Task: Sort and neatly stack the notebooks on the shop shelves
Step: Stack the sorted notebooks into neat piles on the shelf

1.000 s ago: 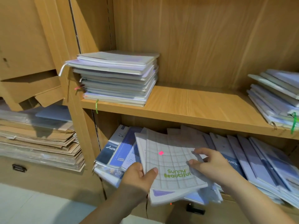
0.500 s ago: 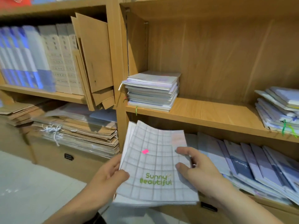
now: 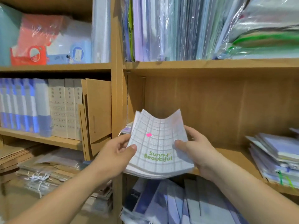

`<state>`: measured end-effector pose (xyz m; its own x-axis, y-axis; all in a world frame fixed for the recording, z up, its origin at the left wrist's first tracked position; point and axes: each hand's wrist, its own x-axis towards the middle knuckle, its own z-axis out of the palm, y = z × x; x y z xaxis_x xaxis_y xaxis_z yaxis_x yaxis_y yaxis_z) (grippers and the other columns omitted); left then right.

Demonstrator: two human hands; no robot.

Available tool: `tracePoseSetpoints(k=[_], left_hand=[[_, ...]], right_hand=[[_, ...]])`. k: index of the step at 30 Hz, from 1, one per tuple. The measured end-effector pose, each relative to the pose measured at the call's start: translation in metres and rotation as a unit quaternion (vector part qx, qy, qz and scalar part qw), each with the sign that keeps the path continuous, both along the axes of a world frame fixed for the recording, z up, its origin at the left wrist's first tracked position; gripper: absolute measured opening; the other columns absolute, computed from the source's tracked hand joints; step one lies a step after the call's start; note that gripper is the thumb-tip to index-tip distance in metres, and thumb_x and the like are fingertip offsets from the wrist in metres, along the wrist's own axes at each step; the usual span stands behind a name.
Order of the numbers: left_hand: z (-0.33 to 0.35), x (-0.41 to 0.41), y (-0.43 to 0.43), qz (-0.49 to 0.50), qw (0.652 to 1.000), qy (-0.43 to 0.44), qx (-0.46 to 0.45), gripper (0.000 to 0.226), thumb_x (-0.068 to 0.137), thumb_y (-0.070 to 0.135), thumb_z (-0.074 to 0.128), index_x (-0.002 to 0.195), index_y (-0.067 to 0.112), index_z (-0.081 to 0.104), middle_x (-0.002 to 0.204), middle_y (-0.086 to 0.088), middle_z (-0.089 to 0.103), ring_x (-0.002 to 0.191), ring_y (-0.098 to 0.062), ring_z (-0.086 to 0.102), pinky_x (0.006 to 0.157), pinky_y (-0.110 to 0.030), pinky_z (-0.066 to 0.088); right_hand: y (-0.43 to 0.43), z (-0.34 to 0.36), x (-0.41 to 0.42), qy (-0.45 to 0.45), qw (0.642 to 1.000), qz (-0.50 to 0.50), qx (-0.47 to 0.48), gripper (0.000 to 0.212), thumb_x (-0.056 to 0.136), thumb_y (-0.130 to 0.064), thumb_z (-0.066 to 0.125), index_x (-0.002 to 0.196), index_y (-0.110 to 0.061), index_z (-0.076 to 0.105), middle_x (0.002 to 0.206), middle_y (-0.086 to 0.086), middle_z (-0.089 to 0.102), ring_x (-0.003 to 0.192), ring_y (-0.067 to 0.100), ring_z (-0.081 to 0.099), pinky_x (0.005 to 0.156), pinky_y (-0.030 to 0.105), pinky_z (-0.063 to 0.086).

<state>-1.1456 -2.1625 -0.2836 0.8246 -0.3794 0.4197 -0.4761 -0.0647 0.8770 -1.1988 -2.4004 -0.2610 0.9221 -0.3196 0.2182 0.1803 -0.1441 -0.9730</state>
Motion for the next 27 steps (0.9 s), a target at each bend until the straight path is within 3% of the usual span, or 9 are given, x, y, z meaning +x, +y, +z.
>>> tracePoseSetpoints(k=[3, 6, 10, 12, 15, 18, 20, 24, 27], left_hand=[[0.005, 0.031, -0.007, -0.024, 0.999, -0.003, 0.022, 0.034, 0.107, 0.016, 0.051, 0.133, 0.035, 0.058, 0.111, 0.038, 0.068, 0.104, 0.016, 0.064, 0.076, -0.004, 0.051], [0.015, 0.063, -0.011, 0.011, 0.999, -0.028, 0.042, 0.032, 0.108, 0.021, 0.048, 0.132, 0.039, 0.061, 0.118, 0.022, 0.072, 0.11, 0.002, 0.068, 0.08, -0.014, 0.056], [0.044, 0.112, -0.025, 0.133, 0.988, -0.055, 0.047, 0.022, 0.105, 0.016, 0.053, 0.111, 0.014, 0.074, 0.104, -0.004, 0.077, 0.099, -0.018, 0.072, 0.081, -0.03, 0.055], [0.049, 0.13, -0.03, 0.198, 0.972, -0.086, 0.096, 0.022, 0.103, 0.02, 0.057, 0.098, 0.005, 0.073, 0.096, -0.017, 0.074, 0.089, -0.027, 0.068, 0.078, -0.035, 0.052], [0.035, 0.138, -0.029, 0.215, 0.94, -0.145, 0.223, 0.031, 0.104, 0.04, 0.051, 0.097, 0.021, 0.074, 0.092, 0.002, 0.072, 0.092, -0.02, 0.066, 0.076, -0.037, 0.055], [0.014, 0.133, -0.016, 0.181, 0.903, -0.259, 0.292, 0.051, 0.098, 0.068, 0.035, 0.115, 0.036, 0.071, 0.116, 0.017, 0.066, 0.112, -0.012, 0.057, 0.091, -0.037, 0.051], [0.005, 0.135, -0.005, 0.201, 0.868, -0.308, 0.335, 0.07, 0.091, 0.081, 0.028, 0.135, 0.039, 0.062, 0.137, 0.015, 0.058, 0.125, -0.013, 0.047, 0.102, -0.044, 0.047], [0.007, 0.141, -0.006, 0.26, 0.845, -0.305, 0.355, 0.057, 0.091, 0.077, 0.035, 0.128, 0.044, 0.064, 0.129, 0.011, 0.059, 0.117, -0.016, 0.045, 0.095, -0.043, 0.048], [0.007, 0.132, -0.014, 0.301, 0.827, -0.322, 0.35, 0.04, 0.096, 0.06, 0.051, 0.12, 0.033, 0.069, 0.129, 0.002, 0.058, 0.119, -0.024, 0.045, 0.095, -0.045, 0.046]], right_hand=[[-0.014, 0.011, 0.026, 0.011, 1.0, 0.016, -0.007, 0.045, 0.097, -0.007, 0.067, 0.136, -0.026, 0.057, 0.113, -0.003, 0.077, 0.095, 0.019, 0.076, 0.085, 0.042, 0.063], [-0.015, 0.016, 0.055, -0.002, 0.999, -0.002, -0.038, 0.03, 0.098, -0.015, 0.069, 0.124, -0.029, 0.061, 0.109, -0.009, 0.077, 0.093, 0.011, 0.076, 0.073, 0.028, 0.063], [-0.01, 0.033, 0.095, -0.033, 0.997, -0.056, -0.047, 0.026, 0.097, -0.021, 0.07, 0.121, -0.02, 0.061, 0.105, -0.008, 0.073, 0.093, 0.012, 0.072, 0.069, 0.024, 0.058], [-0.01, 0.036, 0.108, -0.015, 0.994, -0.076, -0.072, 0.04, 0.097, -0.027, 0.07, 0.132, -0.015, 0.055, 0.107, -0.007, 0.065, 0.093, 0.013, 0.065, 0.07, 0.025, 0.051], [-0.015, 0.025, 0.115, 0.074, 0.986, -0.043, -0.146, 0.081, 0.09, -0.051, 0.072, 0.154, -0.013, 0.039, 0.136, 0.0, 0.056, 0.113, 0.021, 0.058, 0.076, 0.028, 0.048], [-0.027, 0.015, 0.11, 0.078, 0.976, 0.03, -0.201, 0.12, 0.064, -0.074, 0.082, 0.158, -0.018, 0.034, 0.154, -0.005, 0.044, 0.131, 0.018, 0.05, 0.098, 0.029, 0.047], [-0.032, 0.011, 0.104, 0.073, 0.968, 0.07, -0.228, 0.134, 0.051, -0.076, 0.088, 0.159, -0.02, 0.032, 0.154, -0.01, 0.044, 0.13, 0.013, 0.05, 0.097, 0.025, 0.048], [-0.026, 0.001, 0.11, 0.004, 0.963, -0.011, -0.27, 0.113, 0.061, -0.068, 0.087, 0.153, -0.017, 0.045, 0.15, -0.006, 0.053, 0.13, 0.013, 0.053, 0.108, 0.037, 0.05], [-0.018, -0.001, 0.106, -0.017, 0.943, -0.055, -0.328, 0.102, 0.069, -0.072, 0.079, 0.15, -0.017, 0.05, 0.148, -0.004, 0.056, 0.128, 0.014, 0.055, 0.108, 0.039, 0.05]])
